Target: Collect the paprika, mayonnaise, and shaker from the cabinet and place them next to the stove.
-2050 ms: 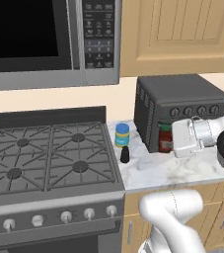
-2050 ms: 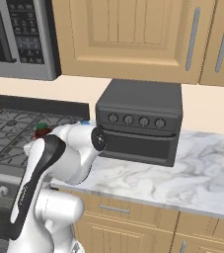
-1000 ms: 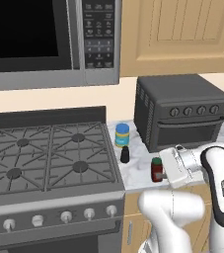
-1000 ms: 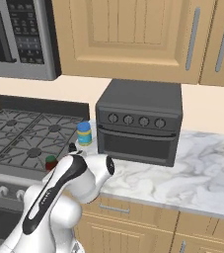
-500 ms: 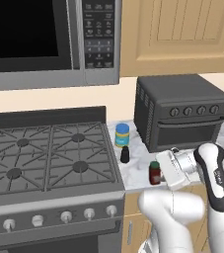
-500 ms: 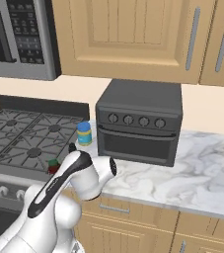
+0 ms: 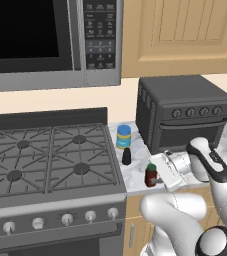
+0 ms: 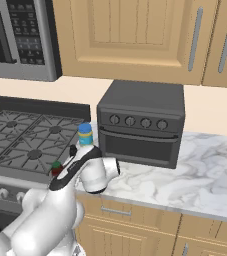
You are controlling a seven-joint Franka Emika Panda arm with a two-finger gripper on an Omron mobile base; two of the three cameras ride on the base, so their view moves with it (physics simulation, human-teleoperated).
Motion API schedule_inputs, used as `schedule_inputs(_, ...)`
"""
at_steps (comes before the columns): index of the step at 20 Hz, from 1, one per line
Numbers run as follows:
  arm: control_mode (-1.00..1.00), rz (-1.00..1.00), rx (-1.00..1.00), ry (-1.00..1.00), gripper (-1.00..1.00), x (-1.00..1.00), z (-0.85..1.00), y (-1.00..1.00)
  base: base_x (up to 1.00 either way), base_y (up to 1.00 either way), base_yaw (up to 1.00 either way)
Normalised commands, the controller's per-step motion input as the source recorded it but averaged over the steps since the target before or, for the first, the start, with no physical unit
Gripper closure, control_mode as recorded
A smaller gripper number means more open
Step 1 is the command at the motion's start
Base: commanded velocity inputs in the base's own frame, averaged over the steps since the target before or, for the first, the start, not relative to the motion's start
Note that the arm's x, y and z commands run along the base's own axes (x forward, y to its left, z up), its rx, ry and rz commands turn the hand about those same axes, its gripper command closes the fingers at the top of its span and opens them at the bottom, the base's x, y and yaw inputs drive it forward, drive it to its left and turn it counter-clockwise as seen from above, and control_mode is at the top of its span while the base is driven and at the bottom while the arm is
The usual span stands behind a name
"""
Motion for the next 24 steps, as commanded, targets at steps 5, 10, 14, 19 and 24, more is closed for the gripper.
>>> schedule_inputs(5, -1.0, 0.1, 0.06, -0.01, 1.0, 0.33, -0.29, 0.05, 0.0, 0.0, 0.0)
schedule_inputs(10, -1.0, 0.0, 0.0, -0.01, 1.0, 0.32, -0.12, 0.03, 0.0, 0.0, 0.0)
schedule_inputs(14, -1.0, 0.0, 0.0, -0.01, 1.0, 0.24, -0.16, 0.04, 0.0, 0.0, 0.0)
schedule_inputs(19, -1.0, -0.02, -0.02, -0.01, 1.0, 0.01, -0.32, 0.16, 0.0, 0.0, 0.0)
schedule_inputs(24, -1.0, -0.03, 0.0, 0.0, 1.0, 0.0, -0.21, 0.15, 0.0, 0.0, 0.0)
